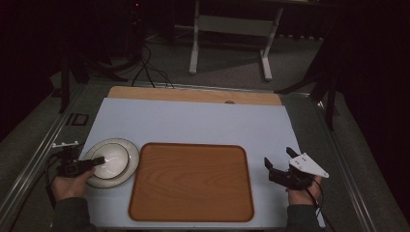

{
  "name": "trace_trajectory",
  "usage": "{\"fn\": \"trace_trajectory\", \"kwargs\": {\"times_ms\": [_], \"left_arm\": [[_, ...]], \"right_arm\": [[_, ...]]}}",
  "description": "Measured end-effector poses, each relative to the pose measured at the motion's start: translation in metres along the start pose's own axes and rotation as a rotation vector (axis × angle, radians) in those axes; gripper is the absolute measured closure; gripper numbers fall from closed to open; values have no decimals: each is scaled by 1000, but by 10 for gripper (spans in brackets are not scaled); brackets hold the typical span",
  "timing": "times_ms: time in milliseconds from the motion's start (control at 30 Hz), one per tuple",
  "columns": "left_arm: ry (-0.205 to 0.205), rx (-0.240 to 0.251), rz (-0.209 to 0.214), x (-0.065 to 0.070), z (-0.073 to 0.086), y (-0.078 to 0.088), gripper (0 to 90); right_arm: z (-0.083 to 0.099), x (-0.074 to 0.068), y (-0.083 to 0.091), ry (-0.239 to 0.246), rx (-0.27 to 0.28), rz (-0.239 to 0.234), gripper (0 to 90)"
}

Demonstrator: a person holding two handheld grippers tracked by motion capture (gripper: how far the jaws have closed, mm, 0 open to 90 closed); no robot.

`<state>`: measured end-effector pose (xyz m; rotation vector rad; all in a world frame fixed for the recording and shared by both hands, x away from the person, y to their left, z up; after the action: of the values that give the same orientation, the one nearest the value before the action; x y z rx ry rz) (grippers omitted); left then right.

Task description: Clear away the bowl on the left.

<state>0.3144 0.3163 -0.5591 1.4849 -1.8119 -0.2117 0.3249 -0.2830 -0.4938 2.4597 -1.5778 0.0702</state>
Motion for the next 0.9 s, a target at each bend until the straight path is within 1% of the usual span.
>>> {"fn": "trace_trajectory", "kwargs": {"times_ms": [33,100,233,467,633,667,900], "left_arm": [[0,0,0,0,0,0,812],[4,8,14,1,-1,0,811],[-1,11,9,1,-1,1,811],[-8,28,-14,0,-2,3,811],[-17,50,-23,0,-4,5,811],[-21,63,-27,0,-6,6,811],[-28,105,-29,3,-10,11,810]], "right_arm": [[0,0,0,0,0,0,137],[0,0,0,-1,-1,0,136],[-1,1,1,0,4,3,136],[-2,1,1,-2,11,6,136],[-2,1,1,-3,12,8,136],[-2,1,1,-3,13,8,137],[-3,2,2,-6,23,10,137]]}}
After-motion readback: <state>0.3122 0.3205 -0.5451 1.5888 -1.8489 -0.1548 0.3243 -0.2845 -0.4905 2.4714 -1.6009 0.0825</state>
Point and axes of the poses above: each handheld gripper's, and its own axes: y roughly backward along the jaws, z roughly out of its underside, x roughly to its right, the point moved 6 cm from there along -y, roughly forward along the jaws, and after that the axes turned 12 degrees about x, right-handed, at the moved point
